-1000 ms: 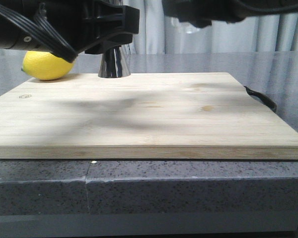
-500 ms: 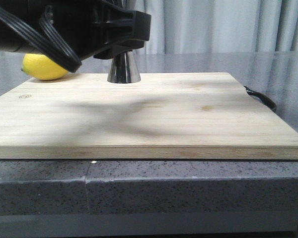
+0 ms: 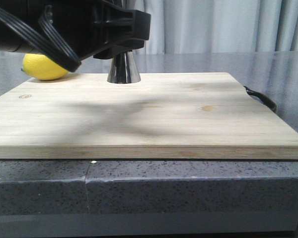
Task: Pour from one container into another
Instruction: 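Lift the beaker with the right gripper and raise the jigger with the left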
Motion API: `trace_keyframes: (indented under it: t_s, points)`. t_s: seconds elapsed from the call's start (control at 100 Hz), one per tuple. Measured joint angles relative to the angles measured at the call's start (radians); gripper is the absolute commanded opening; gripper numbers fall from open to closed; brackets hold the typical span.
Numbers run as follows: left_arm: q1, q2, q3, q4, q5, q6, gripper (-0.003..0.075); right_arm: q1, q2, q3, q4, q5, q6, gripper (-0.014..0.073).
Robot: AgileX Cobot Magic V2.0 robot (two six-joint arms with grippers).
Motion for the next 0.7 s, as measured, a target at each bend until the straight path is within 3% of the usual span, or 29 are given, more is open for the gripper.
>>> trace_keyframes:
  t_s: [0.18, 0.7]
  points:
    - [0.0, 0.0, 0.0, 0.096, 0.0, -0.076, -0.0019, 0.001, 0.0, -0.003, -0.045, -0.006, 0.0, 0.0307]
    - [0.0, 0.0, 0.0, 0.189, 0.002, -0.138, -0.0019, 0.001, 0.0, -0.003, -0.162, -0.03, -0.001, 0.0307]
